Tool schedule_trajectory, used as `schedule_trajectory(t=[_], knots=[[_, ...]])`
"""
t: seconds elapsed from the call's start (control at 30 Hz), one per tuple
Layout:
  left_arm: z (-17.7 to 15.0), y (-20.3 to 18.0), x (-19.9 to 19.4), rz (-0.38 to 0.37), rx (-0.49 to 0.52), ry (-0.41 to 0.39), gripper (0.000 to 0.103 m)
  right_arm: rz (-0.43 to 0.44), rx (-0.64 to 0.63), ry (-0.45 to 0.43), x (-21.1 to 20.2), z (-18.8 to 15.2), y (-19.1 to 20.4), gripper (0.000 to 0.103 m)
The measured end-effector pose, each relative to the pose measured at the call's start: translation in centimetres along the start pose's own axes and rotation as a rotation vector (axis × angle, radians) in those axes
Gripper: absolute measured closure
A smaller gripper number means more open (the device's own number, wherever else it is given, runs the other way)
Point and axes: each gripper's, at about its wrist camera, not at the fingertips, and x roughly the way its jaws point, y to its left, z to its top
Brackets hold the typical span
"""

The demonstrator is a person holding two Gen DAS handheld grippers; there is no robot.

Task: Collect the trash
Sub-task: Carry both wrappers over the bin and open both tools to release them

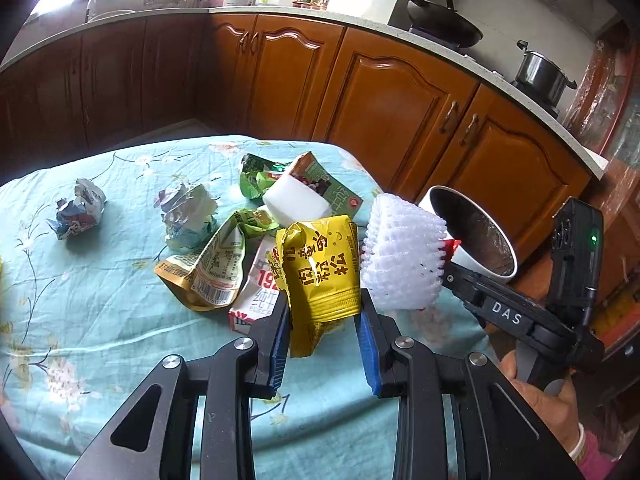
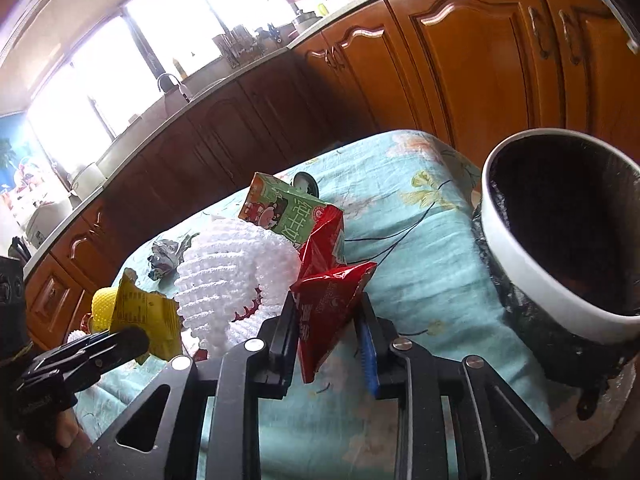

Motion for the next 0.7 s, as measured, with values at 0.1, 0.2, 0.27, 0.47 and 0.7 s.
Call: schedule_trajectory(t=[0.1, 0.2, 0.27, 0.47, 0.7], knots=[[0.4, -0.9, -0.7, -0.024, 0.016, -0.011, 0.073, -0.031, -0.092, -0.025, -2.5, -0.5, 0.9, 0.076], [0.4, -1.7, -1.4, -0.042, 0.033, -0.024, 0.073, -0.083, -0.182, -0.023, -3.8, -1.6, 1.4, 0.075], [0.4, -2.0, -1.6, -0.039, 0.042, -0.030, 0.073, -0.098, -0.183, 0.002, -3.8, -2.0, 0.9, 0.067], [-0.2, -2.4, -1.7, -0.025, 0.046, -0.022, 0.073, -0.052, -0.091, 0.033, -3.9, -3.2, -0.9, 0.057], [-0.1, -3.0, -1.9, -0.021, 0.054, -0.021, 0.073, -0.041, -0.007, 0.026, -3.0, -2.8, -2.3, 0.057]])
